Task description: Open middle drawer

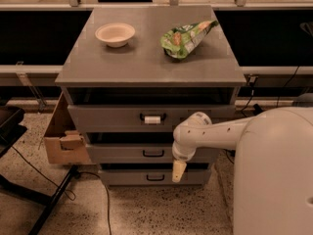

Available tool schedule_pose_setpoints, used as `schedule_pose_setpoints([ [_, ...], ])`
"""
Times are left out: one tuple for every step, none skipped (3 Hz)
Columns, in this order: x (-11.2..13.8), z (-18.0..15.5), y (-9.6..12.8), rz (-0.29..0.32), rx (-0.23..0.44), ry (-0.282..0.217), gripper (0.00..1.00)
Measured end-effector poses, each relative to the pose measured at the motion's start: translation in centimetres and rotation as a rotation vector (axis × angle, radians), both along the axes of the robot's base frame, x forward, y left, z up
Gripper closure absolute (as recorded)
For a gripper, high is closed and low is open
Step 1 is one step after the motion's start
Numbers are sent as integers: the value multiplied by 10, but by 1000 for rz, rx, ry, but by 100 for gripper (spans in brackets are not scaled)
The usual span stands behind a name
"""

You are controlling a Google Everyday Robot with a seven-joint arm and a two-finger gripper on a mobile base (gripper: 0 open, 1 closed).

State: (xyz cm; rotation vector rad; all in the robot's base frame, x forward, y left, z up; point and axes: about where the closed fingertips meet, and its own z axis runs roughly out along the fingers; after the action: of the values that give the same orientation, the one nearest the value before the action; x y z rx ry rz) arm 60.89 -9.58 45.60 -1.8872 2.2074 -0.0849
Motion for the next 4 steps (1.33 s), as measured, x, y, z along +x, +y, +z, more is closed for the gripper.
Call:
schedule_pose_setpoints([
  [10, -11, -8, -6, -20, 10, 0],
  [7, -28, -8, -15, -22, 30, 18],
  [-3, -32, -14, -36, -14, 42, 40],
  [-3, -24, -14, -36, -14, 42, 64],
])
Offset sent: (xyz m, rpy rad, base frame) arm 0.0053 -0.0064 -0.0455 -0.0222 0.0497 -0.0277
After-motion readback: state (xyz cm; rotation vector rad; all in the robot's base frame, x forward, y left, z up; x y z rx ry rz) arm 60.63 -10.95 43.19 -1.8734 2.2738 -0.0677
